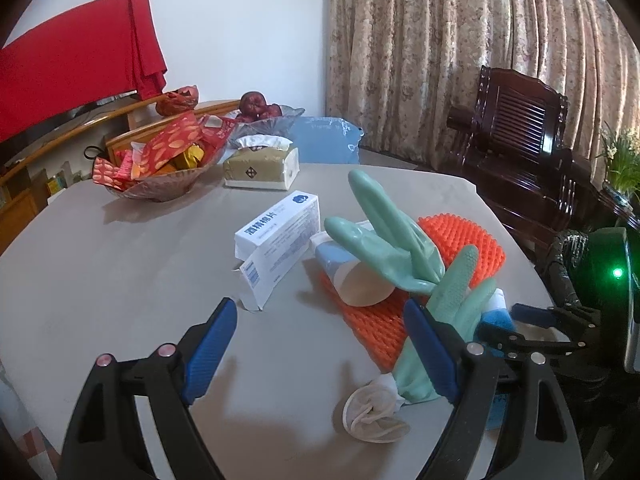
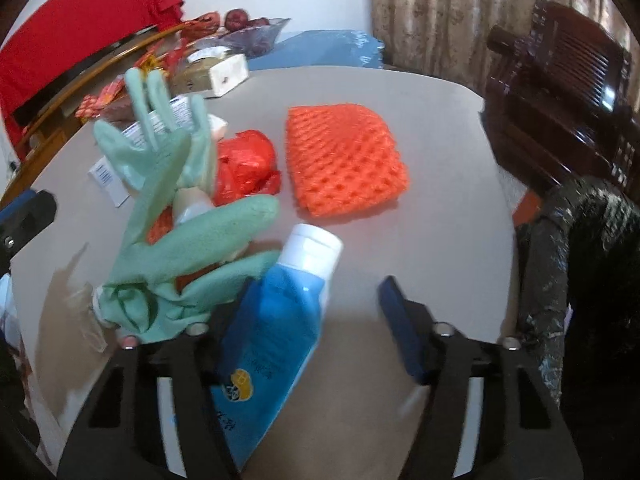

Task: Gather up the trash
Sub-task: 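Grasp the blue tube with the right tool while the left tool grasps the green glove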

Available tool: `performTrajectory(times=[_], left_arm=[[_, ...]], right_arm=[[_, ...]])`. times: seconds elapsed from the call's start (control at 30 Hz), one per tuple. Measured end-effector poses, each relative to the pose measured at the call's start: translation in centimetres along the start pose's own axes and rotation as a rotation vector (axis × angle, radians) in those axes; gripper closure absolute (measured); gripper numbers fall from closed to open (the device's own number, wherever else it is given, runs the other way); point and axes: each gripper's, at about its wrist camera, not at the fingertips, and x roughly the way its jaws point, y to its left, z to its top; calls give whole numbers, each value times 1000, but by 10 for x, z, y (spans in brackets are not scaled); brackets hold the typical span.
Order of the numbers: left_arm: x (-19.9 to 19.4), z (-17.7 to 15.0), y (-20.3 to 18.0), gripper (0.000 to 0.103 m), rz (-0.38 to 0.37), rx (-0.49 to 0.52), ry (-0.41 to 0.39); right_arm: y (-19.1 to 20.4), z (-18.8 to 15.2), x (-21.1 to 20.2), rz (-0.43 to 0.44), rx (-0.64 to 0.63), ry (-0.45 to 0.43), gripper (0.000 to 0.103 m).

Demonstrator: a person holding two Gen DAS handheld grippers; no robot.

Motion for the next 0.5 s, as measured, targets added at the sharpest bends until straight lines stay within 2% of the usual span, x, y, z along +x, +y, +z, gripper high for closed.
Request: performTrajectory(times=[0.07,0.2,0.5], left_arm=[[0,-1,-2,19,-1,3,1],[1,-2,-4,19,-7,5,5],[2,-8,-12,19,-25,8,18]], right_arm=[[5,-1,-2,7,-31,2,70],[1,-3,-12,24,-15,-11,79],[-9,1,-12,14,14,6,79]])
